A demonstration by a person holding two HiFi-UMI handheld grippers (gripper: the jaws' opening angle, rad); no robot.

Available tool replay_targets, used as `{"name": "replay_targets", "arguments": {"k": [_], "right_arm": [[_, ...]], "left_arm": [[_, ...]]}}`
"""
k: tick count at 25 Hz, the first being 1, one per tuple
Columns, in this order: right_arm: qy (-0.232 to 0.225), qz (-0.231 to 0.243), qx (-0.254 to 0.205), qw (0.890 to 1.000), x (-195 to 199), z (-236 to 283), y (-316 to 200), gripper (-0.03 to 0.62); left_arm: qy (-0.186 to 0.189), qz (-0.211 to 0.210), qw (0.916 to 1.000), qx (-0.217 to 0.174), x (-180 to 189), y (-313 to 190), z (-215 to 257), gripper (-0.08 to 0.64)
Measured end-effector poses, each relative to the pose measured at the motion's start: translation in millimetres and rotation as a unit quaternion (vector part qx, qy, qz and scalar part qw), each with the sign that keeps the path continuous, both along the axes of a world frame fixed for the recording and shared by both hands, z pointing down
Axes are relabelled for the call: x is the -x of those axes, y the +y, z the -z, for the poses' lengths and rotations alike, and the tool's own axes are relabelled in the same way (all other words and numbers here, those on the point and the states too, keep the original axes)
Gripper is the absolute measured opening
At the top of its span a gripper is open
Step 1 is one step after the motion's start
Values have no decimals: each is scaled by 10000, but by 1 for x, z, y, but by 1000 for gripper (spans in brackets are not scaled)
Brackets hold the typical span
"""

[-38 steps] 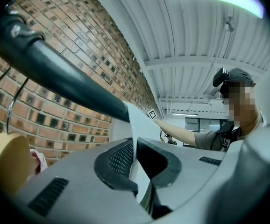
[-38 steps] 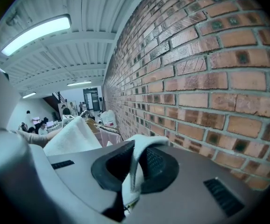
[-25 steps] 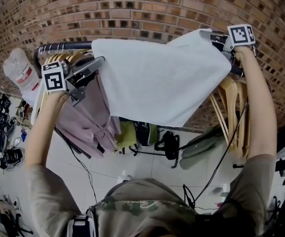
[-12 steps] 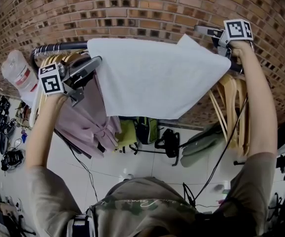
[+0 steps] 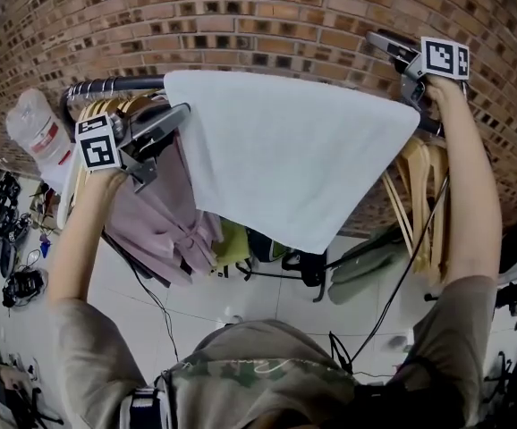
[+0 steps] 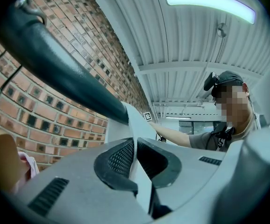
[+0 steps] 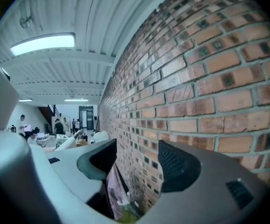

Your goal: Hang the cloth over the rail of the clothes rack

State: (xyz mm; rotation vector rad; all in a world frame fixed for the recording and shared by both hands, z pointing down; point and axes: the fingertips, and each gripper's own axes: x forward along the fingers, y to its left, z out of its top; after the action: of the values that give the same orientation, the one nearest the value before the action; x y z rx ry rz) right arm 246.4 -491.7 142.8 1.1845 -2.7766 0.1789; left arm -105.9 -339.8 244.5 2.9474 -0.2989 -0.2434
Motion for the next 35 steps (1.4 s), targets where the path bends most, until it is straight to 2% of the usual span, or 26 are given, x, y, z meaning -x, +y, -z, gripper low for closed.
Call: {"name": "replay_targets", "arguments": {"k": [3, 7, 12, 14, 16, 17, 19, 22, 26, 28, 32, 35], "right_arm": [[-394, -125, -356, 9985, -14, 26, 6, 285], [-310, -207, -1102, 9932, -18, 67, 35, 284], [-646, 89, -1716, 9830, -16, 125, 104, 282], [-765, 266, -2013, 9762, -14, 140, 150, 149], [-874, 614, -2237, 9688, -7, 143, 194, 143], [-920, 790, -2216, 9676, -3, 139, 211, 143], [-846, 1044, -1929, 9720, 7, 118, 234, 143], [-410, 1207, -1453, 9811, 22, 70, 252, 144], [-404, 1438, -1050, 9832, 35, 22, 266, 144], [-460, 1551, -810, 9835, 43, -3, 270, 144], [-764, 1362, -516, 9864, 46, -41, 270, 144], [-673, 957, -353, 9925, 35, -72, 258, 144]], "left_arm": [[-26, 7, 10000, -32, -2, 3, 1, 19], [-158, 13, 9999, -63, 0, 4, 0, 18], [-299, 105, 9994, -134, 5, 5, -2, 18], [-340, 101, 9992, -166, 6, 7, -2, 18], [-350, 96, 9992, -179, 8, 8, -1, 19], [-348, 96, 9992, -180, 8, 8, -1, 18], [-344, 83, 9992, -179, 7, 7, -1, 19], [-307, 50, 9994, -169, 8, 8, -1, 18], [161, -126, 9996, 172, 12, 5, 0, 18], [219, -109, 9994, 228, 13, 5, -3, 18], [105, -94, 9999, 39, 13, 7, 0, 20], [101, -133, 9999, -15, 11, 10, 2, 19]]}}
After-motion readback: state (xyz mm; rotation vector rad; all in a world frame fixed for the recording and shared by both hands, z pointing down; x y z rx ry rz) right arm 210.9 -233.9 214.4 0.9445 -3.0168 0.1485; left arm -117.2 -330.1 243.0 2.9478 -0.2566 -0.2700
